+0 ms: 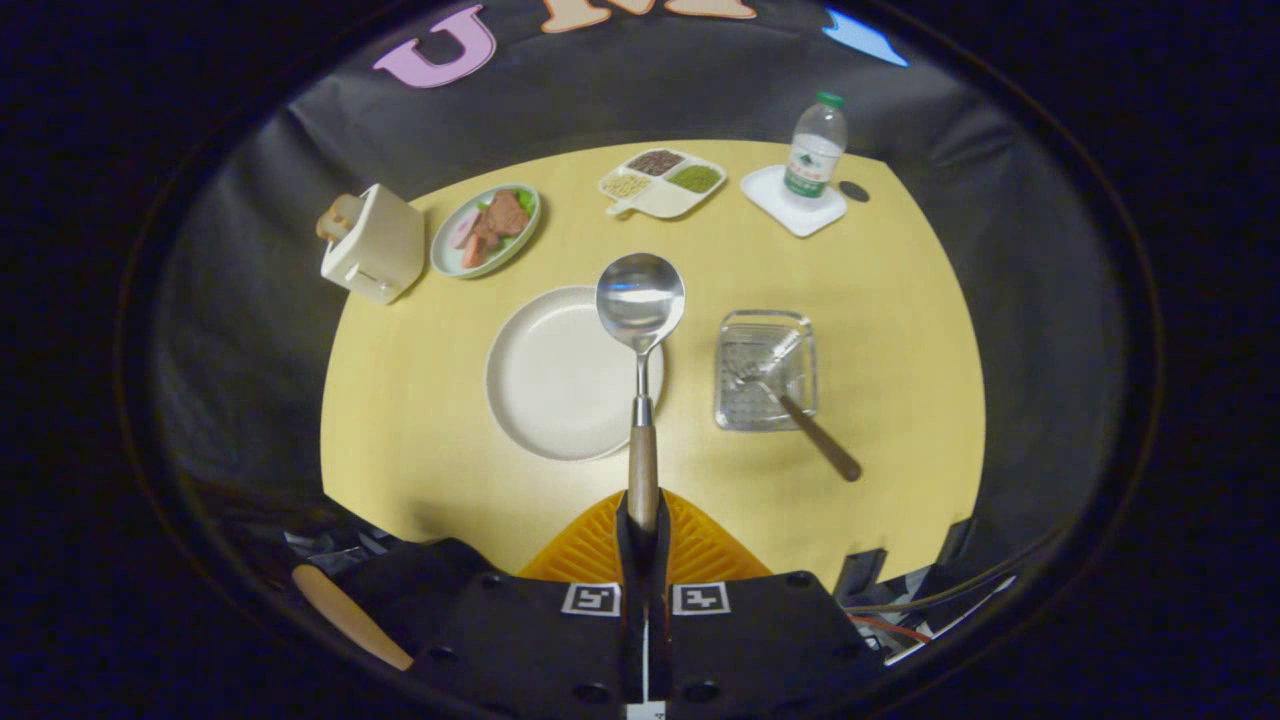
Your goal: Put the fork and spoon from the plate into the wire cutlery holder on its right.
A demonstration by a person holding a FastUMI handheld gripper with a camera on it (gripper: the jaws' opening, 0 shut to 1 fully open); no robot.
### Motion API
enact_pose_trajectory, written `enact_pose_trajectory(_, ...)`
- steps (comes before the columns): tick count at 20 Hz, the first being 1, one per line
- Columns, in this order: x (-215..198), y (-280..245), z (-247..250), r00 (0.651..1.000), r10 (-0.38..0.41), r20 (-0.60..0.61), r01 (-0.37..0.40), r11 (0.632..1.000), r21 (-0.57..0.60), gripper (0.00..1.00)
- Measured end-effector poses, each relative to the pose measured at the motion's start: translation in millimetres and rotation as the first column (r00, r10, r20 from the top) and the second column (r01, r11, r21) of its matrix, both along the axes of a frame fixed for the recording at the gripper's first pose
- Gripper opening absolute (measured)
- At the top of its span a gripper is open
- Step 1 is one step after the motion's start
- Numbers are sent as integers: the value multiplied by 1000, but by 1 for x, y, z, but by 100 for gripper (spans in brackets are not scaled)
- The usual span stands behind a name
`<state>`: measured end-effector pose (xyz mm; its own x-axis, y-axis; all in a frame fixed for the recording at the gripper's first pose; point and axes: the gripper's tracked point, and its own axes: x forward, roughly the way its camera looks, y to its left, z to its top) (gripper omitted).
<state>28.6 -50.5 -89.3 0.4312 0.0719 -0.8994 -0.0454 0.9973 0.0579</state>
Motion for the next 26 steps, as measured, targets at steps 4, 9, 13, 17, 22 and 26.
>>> enact_pose_trajectory(4, -14, -38, -10, 994, -16, -106, 10, 998, -57, 5)
enact_pose_trajectory(9, -19, -51, -26, 969, -21, -245, 5, 998, -67, 5)
enact_pose_trajectory(13, -15, -54, -37, 944, -12, -329, -18, 996, -88, 6)
enact_pose_trajectory(17, -4, -60, -50, 919, -7, -395, -45, 991, -124, 7)
enact_pose_trajectory(22, 5, -54, -62, 907, -18, -421, -28, 994, -103, 9)
enact_pose_trajectory(26, 5, -52, -61, 908, -24, -417, -14, 996, -89, 11)
